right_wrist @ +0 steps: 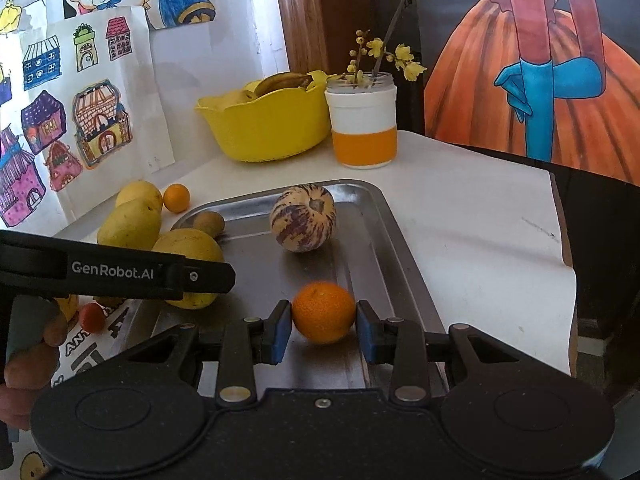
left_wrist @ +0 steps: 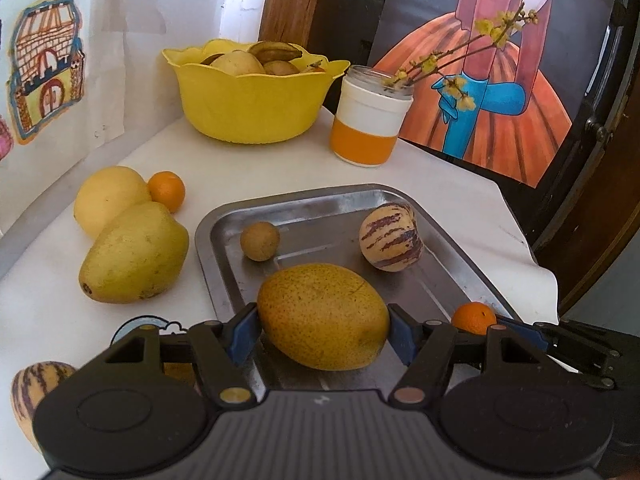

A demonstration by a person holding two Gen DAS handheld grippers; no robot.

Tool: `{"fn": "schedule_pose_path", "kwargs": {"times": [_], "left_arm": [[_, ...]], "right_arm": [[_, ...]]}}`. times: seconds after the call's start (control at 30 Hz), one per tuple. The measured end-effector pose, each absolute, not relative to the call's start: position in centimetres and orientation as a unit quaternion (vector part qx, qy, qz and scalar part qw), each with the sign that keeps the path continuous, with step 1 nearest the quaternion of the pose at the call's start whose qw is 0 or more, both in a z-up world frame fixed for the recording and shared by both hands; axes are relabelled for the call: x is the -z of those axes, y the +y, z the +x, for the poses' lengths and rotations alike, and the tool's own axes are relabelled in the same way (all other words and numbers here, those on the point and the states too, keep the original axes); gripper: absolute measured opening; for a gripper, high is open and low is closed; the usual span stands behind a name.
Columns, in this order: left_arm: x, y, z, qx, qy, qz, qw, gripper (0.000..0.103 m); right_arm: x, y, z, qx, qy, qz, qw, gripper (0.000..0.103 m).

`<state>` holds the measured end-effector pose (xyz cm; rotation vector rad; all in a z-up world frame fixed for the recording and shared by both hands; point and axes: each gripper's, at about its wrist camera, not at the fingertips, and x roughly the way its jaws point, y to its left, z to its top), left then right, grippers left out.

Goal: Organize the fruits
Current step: 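Lower the orange and mango onto the metal tray and open both tools, then withdraw both open tools from the tray toward the remaining fruits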

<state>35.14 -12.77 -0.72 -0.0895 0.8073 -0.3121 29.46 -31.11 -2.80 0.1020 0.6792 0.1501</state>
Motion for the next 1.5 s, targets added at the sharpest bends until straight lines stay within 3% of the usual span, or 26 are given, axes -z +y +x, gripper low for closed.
{"fn": "schedule_pose_path", "kwargs": {"times": [0.23, 0.33, 0.4, 0.67, 0.8, 1.5], "left_arm": [[0.9, -13.1, 35.1, 0.149, 0.392, -0.035, 0.907, 0.071], [0.8, -13.1, 35.1, 0.149, 0.395, -0.036, 0.906, 0.072], [0.3, -12.9, 34.6, 0.150, 0.383, -0.046, 0.910, 0.078], [-2.3, -11.5, 32.1, 0.150, 0.340, -0.064, 0.926, 0.095], [-3.8, -10.6, 30.2, 0.135, 0.310, -0.063, 0.939, 0.102], [-6.2, -2.6, 19.5, 0.055, 0.263, -0.066, 0.961, 0.103]], "right_arm": [[2.5, -31.0, 28.7, -0.065, 0.329, 0.048, 0.941, 0.045], [2.1, -31.0, 27.9, -0.058, 0.324, 0.046, 0.943, 0.058], [1.6, -31.0, 27.2, -0.052, 0.317, 0.046, 0.946, 0.072], [-1.2, -30.5, 24.1, -0.036, 0.273, 0.039, 0.961, 0.102], [-2.5, -29.8, 22.4, -0.025, 0.250, 0.028, 0.968, 0.102], [-6.1, -24.7, 13.3, -0.054, 0.218, 0.004, 0.975, 0.102]]}}
